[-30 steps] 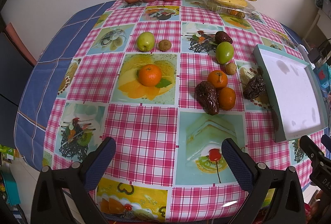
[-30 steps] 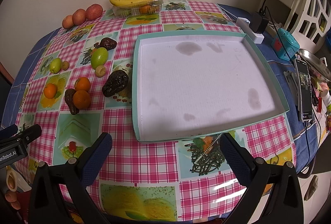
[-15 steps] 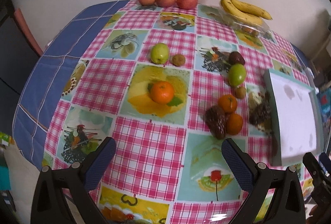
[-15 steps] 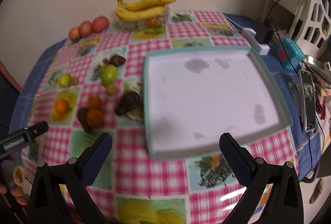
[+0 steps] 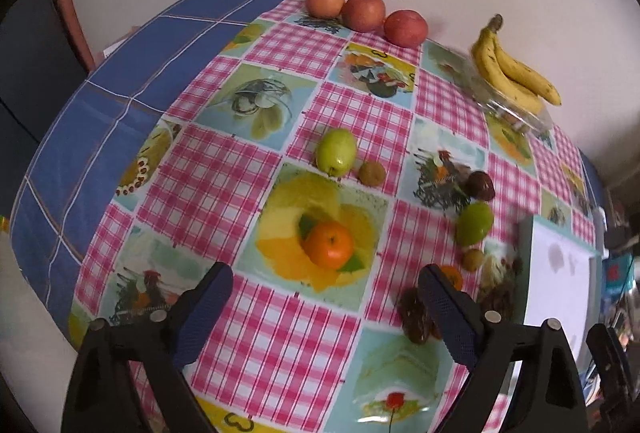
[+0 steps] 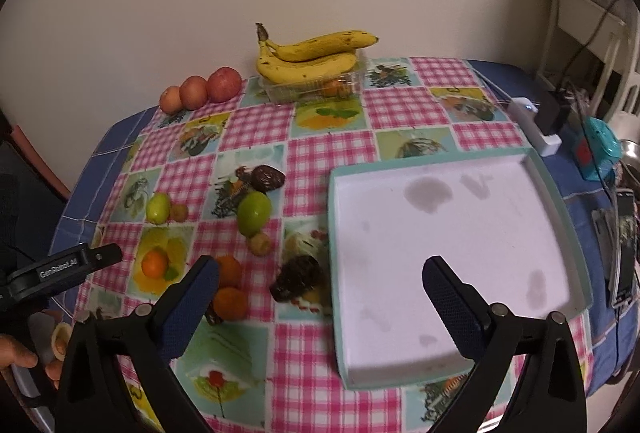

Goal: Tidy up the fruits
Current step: 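Move left tool to a mandarin while right tool moves to a dark date, then close left tool on the mandarin while right tool closes on the date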

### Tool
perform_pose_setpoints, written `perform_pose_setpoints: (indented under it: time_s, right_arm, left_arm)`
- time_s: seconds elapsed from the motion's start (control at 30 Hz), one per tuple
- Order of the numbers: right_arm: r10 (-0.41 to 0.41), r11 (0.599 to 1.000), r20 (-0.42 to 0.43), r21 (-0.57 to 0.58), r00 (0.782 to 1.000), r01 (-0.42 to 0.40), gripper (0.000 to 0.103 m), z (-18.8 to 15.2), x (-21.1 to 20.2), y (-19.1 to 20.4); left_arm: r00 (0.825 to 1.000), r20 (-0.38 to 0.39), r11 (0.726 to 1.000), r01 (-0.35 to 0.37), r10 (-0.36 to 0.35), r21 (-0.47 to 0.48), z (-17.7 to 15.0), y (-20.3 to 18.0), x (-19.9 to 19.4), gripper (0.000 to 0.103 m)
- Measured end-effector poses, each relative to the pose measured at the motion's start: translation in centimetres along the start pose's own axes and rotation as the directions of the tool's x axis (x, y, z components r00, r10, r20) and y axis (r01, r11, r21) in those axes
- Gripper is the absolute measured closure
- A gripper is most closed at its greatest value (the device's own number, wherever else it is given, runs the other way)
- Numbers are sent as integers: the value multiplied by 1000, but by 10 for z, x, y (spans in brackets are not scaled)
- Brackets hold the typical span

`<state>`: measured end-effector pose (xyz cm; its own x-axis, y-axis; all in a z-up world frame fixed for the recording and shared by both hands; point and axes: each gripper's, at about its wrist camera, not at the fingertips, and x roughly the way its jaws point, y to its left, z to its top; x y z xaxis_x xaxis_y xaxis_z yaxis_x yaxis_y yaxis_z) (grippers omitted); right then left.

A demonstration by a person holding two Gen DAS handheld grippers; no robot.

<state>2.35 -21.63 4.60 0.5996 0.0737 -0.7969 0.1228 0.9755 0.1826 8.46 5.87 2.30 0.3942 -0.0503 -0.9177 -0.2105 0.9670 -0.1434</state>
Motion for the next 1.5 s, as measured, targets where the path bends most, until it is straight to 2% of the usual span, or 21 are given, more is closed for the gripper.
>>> perform_pose_setpoints:
  time_s: [0.07, 0.2, 0.3, 0.4, 0.5, 0.6, 0.63, 0.7, 0.83, 1.0, 1.1, 1.17, 1.4, 1.5]
  right_arm:
    - [10, 1000, -9, -12, 1000, -10, 14, 4, 4, 4]
    - [38, 999, -35, -21, 999, -38, 17, 12, 18, 11]
    - [33, 999, -73, -31, 997, -35, 26, 15, 35, 14]
    - [28, 999, -114, -26, 993, -31, 29, 13, 52, 12]
    - [32, 999, -164, -27, 986, -37, 42, 7, 70, 11]
    - [55, 998, -203, -7, 978, -57, 50, 1, 82, 9]
    - [62, 998, -212, -1, 975, -63, 52, -1, 83, 9]
    - [72, 997, -224, -1, 972, -74, 56, -4, 87, 12]
    - [79, 996, -238, -13, 968, -85, 57, -7, 92, 18]
    - [65, 998, -260, -3, 963, -68, 57, -13, 101, 16]
    - [58, 998, -265, 7, 962, -58, 57, -14, 105, 17]
    - [51, 999, -260, 5, 964, -51, 57, -14, 107, 18]
    - [28, 1000, -272, 9, 962, -26, 58, -19, 116, 20]
    - [12, 1000, -283, 5, 959, -12, 67, -21, 120, 20]
  left_arm:
    - [1000, -3, 1000, -2, 2, -3, 7, -1, 5, 10]
    - [1000, -14, 1000, -3, 3, -14, 17, -1, 16, 12]
    - [1000, -28, 1000, -13, 12, -19, 21, -1, 27, 12]
    - [998, -50, 1000, -27, 27, -12, 24, -3, 40, 12]
    - [997, -73, 999, -38, 37, -7, 23, -4, 53, 13]
    - [994, -96, 999, -43, 44, 12, 21, -8, 64, 14]
    - [994, -104, 999, -41, 42, 16, 20, -9, 67, 15]
    - [992, -118, 999, -37, 39, 23, 19, -11, 72, 25]
    - [991, -128, 999, -44, 46, 22, 18, -8, 77, 27]
    - [989, -142, 999, -34, 32, -9, 18, 3, 83, 49]
    - [987, -159, 999, -15, 10, -30, 17, 8, 89, 53]
    - [987, -163, 999, 6, -13, -43, 17, 9, 90, 60]
    - [987, -159, 999, 7, -15, -49, 15, 7, 89, 61]
    - [988, -155, 999, 4, -12, -54, 16, 6, 89, 61]
